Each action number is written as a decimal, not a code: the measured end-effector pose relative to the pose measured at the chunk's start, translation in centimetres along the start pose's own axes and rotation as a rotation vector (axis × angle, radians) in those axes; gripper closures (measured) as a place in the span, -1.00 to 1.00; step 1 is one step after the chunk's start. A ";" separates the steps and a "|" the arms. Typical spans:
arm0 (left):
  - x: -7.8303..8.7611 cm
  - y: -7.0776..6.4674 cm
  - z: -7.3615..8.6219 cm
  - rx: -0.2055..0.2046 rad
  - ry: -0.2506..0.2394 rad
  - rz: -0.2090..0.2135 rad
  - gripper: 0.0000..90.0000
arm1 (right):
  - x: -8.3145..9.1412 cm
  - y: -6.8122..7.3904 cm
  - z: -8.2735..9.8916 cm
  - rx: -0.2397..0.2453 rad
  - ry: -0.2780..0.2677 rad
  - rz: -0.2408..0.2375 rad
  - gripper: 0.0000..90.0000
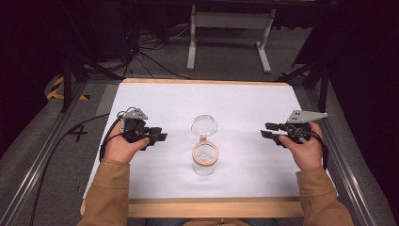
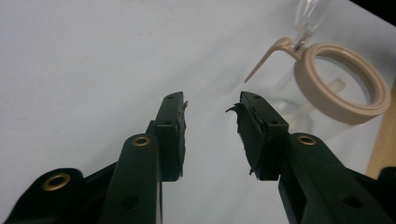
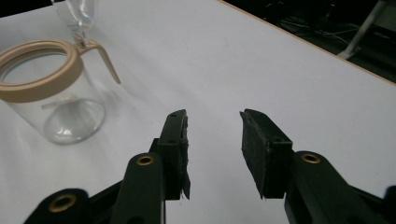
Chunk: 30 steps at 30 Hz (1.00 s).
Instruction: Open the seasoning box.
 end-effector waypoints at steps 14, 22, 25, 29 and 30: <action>-0.9 2.5 1.6 0.056 0.039 -0.036 0.31 | -1.6 -3.3 3.5 -0.084 0.105 0.053 0.11; -1.5 3.3 2.2 0.079 0.064 -0.036 0.28 | -3.5 -4.6 6.2 -0.086 0.204 0.125 0.06; -1.7 3.4 2.3 0.084 0.061 -0.040 0.27 | -3.8 -4.7 6.7 -0.095 0.216 0.123 0.05; -1.9 3.5 2.3 0.077 0.076 -0.035 0.25 | -4.3 -4.5 7.0 -0.094 0.228 0.109 0.05; -2.0 3.5 2.4 0.085 0.082 -0.032 0.24 | -4.3 -4.3 7.0 -0.103 0.229 0.097 0.04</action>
Point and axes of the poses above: each handheld gripper's, and its own axes: x roughly backward along the jaws, z roughly out of its underside, y roughly to its left, the point moved 1 cm from there along -x, roughly forward along the jaws, and after that the axes turned 13 degrees about z, right-handed, at the moved point
